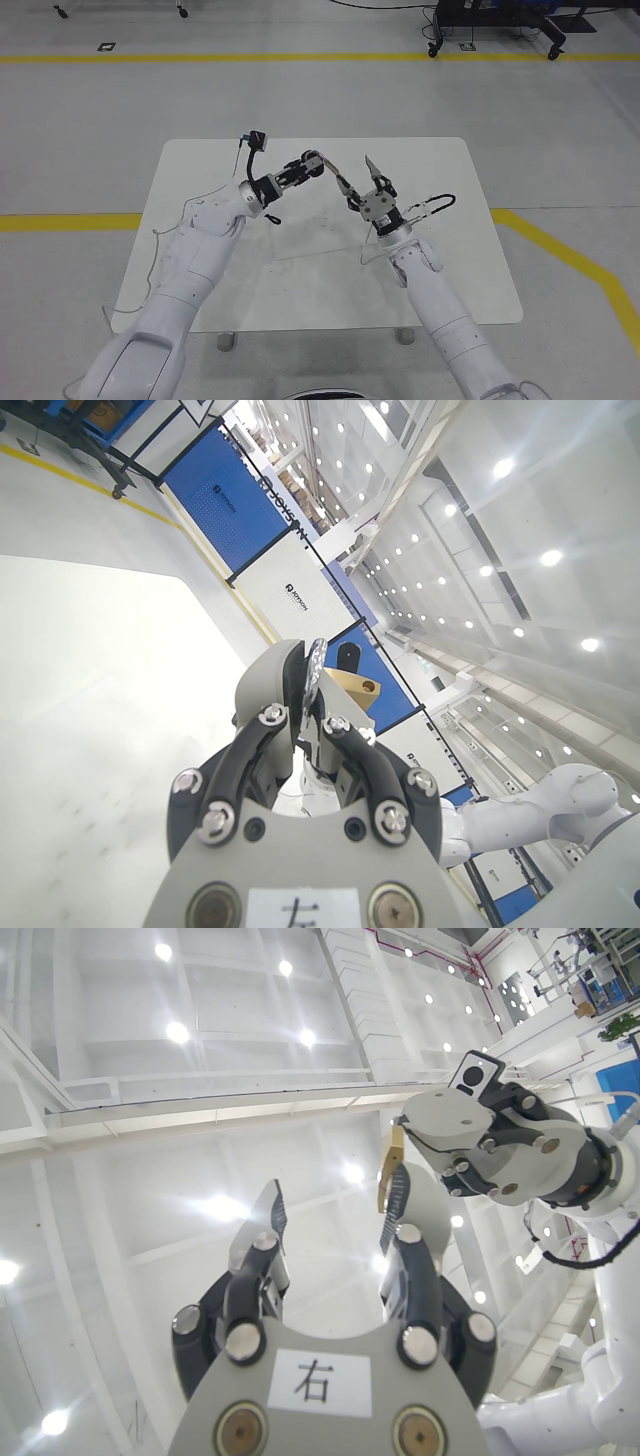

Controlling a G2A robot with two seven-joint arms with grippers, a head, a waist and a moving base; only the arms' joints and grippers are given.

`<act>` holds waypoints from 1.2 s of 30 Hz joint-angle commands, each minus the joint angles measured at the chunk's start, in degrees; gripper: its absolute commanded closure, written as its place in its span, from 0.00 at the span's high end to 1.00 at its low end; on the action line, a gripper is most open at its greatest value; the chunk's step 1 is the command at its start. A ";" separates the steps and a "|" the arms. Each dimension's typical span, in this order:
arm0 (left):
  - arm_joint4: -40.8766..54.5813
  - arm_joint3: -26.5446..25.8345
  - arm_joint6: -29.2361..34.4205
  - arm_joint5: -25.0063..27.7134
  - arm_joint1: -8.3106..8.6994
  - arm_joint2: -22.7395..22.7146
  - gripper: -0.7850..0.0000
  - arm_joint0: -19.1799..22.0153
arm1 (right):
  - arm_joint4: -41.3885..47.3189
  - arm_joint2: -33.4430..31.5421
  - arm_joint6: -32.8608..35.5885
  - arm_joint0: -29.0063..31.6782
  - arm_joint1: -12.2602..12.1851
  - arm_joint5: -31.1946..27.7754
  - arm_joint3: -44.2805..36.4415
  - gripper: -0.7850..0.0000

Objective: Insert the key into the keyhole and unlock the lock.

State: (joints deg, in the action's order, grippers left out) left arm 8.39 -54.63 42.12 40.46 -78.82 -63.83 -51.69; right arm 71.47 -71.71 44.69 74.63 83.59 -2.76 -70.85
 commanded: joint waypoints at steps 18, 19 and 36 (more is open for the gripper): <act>-23.64 -3.20 4.73 -6.68 1.32 5.44 0.00 0.78 | -16.33 -19.45 -7.68 11.77 -4.14 -7.65 -17.58 1.00; -27.08 -3.54 4.75 -8.20 1.45 6.02 0.00 0.97 | -16.33 -19.45 -7.68 11.77 -4.14 -7.65 -17.58 1.00; -32.18 -1.57 7.25 -16.51 1.71 8.00 1.00 2.43 | -16.33 -19.45 -7.68 11.77 -4.14 -7.65 -17.58 1.00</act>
State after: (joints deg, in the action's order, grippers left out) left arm -24.66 -55.99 49.65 23.75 -77.29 -55.13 -49.15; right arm 55.13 -91.17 37.01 86.40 79.45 -10.41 -88.43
